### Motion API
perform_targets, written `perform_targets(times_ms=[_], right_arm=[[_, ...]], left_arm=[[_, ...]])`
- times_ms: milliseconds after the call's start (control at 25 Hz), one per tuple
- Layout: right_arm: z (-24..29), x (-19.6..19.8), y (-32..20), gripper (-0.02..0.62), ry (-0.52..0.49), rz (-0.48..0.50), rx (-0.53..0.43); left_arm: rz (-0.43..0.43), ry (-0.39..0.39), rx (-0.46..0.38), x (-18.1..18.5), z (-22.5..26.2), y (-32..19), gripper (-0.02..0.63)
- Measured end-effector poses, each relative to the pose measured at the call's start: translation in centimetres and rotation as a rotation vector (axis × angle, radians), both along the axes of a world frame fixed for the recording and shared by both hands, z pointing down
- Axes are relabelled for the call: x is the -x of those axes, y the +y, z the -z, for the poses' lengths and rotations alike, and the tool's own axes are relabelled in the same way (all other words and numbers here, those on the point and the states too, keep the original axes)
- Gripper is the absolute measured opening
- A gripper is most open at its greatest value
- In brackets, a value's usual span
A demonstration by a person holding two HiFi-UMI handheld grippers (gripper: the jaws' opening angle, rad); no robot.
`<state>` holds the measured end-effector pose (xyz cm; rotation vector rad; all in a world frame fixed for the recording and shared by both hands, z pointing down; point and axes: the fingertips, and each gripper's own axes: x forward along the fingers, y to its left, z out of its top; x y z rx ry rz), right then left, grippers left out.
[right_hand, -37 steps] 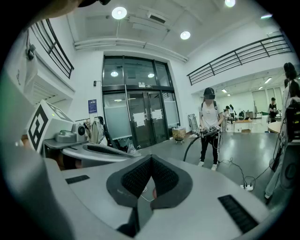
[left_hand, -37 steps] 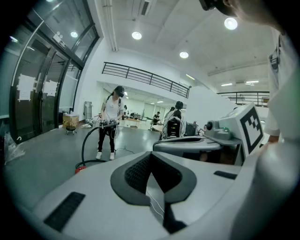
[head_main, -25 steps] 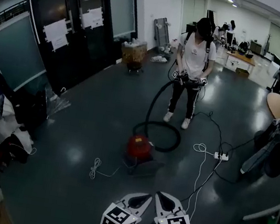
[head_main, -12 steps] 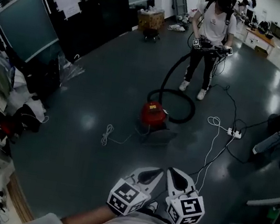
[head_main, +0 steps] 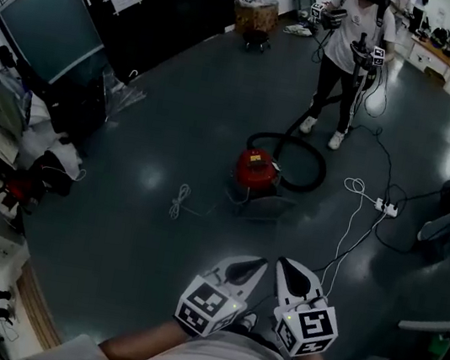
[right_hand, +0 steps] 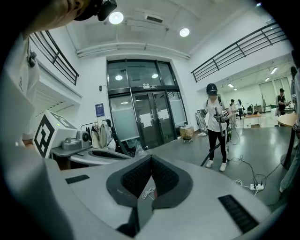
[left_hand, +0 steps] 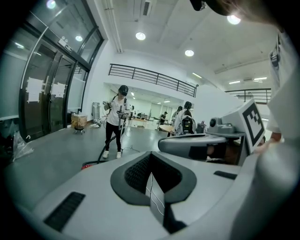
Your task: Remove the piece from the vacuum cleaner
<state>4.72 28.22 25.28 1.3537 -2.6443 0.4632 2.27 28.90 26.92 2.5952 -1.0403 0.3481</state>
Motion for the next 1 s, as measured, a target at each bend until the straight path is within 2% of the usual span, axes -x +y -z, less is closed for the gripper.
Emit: perform_targets(times_ms=[280,760,1000], right_arm=[[-2.0,1.1,-5.0,0.017,0.013,-0.004,0.029],[-5.9,3.7,-23.0,0.017,0.015,-0.107,0.077],[-7.5,4.7,-30.0,0.015,0.033,-0.166,0.09]], left_arm=[[0.0,-0.011,-0.002,1.1,-1.9,-5.0,0.006],[-0.101,-0.072,0.014,4.9,-7.2,-22.7,0.006],[-0.15,-0.075,0.004,6.6,-9.1,-29.9,0.006]])
